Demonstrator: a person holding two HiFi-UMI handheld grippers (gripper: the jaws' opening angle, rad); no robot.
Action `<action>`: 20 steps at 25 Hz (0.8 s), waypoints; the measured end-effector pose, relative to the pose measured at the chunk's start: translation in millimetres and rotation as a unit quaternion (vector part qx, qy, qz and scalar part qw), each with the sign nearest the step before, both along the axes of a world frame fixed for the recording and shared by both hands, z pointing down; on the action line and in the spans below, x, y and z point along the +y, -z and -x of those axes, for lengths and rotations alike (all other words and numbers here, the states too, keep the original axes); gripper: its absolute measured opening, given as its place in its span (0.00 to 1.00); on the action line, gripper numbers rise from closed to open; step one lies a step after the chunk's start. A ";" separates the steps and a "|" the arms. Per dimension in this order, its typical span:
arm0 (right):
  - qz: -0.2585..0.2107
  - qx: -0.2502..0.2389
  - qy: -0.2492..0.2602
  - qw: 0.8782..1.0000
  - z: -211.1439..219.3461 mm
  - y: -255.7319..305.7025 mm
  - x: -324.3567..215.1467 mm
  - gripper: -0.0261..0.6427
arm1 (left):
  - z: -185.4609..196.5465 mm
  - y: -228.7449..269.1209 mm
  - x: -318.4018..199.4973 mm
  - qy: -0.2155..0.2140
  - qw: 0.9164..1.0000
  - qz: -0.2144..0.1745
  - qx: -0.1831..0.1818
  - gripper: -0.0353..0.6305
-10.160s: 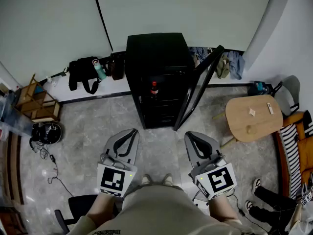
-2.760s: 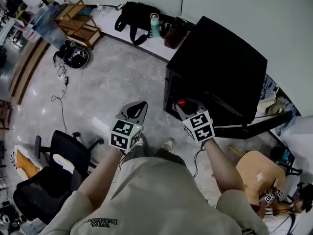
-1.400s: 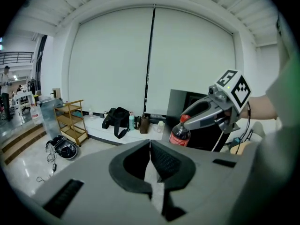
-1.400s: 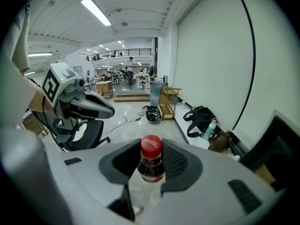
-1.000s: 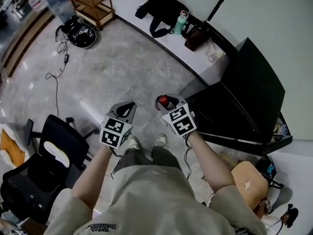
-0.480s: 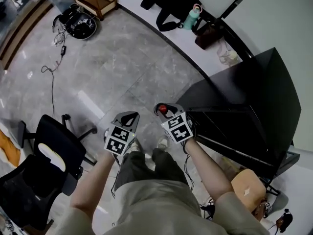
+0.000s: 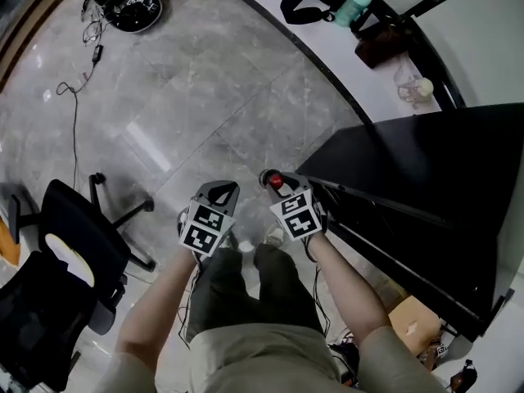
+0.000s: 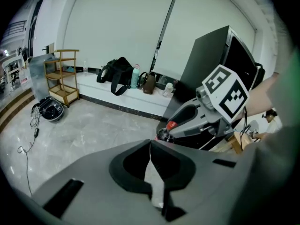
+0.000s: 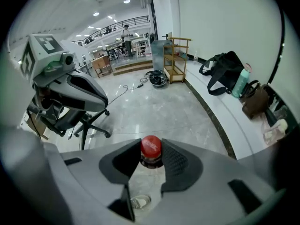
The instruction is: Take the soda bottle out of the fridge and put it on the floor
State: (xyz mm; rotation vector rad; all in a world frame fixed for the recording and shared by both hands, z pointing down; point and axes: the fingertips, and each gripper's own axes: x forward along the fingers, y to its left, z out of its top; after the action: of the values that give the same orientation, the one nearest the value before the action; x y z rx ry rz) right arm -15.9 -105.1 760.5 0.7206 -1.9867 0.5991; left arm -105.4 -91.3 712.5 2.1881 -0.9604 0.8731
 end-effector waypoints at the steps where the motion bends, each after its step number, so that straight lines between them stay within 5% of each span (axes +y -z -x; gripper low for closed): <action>1: 0.003 0.002 0.000 1.000 1.4 -14.7 -0.2 0.22 | 2.7 -13.5 -1.1 0.001 1.000 0.003 0.000 0.06; 12: 0.014 0.019 0.003 1.000 17.7 -166.6 -0.9 0.22 | 26.2 -168.2 9.6 -0.003 0.999 0.031 -0.007 0.06; 20: 0.021 0.037 0.021 0.999 12.0 -267.4 -4.5 0.22 | 18.9 -261.7 15.6 -0.046 0.999 0.020 -0.017 0.06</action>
State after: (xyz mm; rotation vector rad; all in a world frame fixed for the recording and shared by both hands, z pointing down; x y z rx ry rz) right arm -27.9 -109.5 1028.0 0.6650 -1.9103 0.5802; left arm -124.3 -75.7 974.2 2.2047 -0.8575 0.9677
